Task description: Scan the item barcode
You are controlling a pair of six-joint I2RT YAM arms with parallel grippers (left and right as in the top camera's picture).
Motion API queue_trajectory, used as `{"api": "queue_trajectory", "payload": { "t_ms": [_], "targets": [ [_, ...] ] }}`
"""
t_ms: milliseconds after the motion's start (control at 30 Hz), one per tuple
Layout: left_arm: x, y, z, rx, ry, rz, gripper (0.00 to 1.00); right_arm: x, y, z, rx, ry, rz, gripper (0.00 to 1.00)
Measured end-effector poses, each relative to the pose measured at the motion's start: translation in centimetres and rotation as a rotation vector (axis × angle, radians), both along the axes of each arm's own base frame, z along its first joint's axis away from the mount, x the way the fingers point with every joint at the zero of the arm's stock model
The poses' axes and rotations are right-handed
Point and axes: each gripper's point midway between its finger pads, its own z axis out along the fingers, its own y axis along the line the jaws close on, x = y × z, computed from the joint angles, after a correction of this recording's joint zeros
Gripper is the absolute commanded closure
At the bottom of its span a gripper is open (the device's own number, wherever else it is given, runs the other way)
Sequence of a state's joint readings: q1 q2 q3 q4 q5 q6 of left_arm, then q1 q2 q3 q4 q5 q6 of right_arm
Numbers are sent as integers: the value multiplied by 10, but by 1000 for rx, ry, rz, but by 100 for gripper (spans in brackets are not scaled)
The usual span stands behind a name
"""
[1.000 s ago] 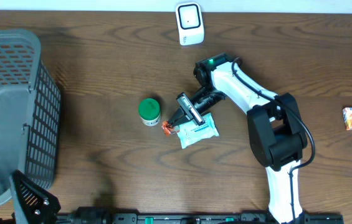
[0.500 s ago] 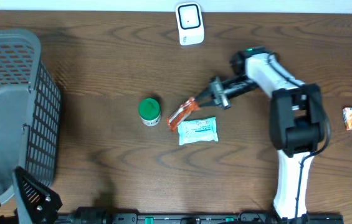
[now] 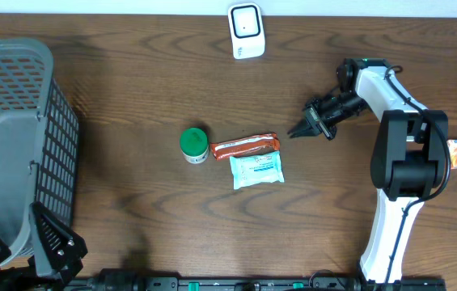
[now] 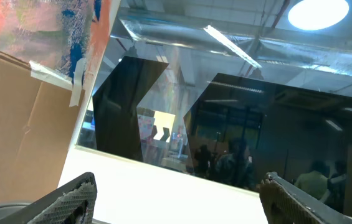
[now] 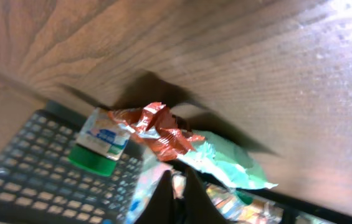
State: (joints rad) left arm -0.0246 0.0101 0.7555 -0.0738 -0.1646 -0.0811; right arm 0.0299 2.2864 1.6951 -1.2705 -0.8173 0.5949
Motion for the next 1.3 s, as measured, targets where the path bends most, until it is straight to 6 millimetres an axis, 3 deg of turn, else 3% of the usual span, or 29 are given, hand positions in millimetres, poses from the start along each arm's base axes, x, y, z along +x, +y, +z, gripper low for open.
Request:
{"api": "queue_trajectory", "payload": {
  "t_ms": [133, 200, 333, 433, 533, 733, 900, 1033, 1300],
  "targets": [
    [0, 0, 0, 0, -2, 0, 16, 2, 11, 1, -50, -85, 86, 99],
    [0, 0, 0, 0, -1, 0, 16, 8, 29, 9, -62, -196, 157, 99],
    [0, 0, 0, 0, 0, 0, 16, 16, 81, 35, -2, -443, 312, 99],
    [0, 0, 0, 0, 1, 0, 16, 16, 118, 43, 54, -568, 402, 99],
    [3, 0, -4, 0, 18, 0, 16, 13, 150, 44, 73, -676, 488, 99],
    [11, 0, -17, 2, 83, 0, 16, -3, 179, 29, -33, -740, 609, 99],
    [22, -1, -40, 5, 187, 0, 16, -10, 184, 9, -59, -731, 638, 99],
    [29, 0, -57, 11, 260, 4, 16, -28, 171, -28, -84, -633, 654, 99],
    [38, 0, -93, 19, 416, 7, 16, -33, 161, -34, -124, -623, 658, 99]
  ]
}}
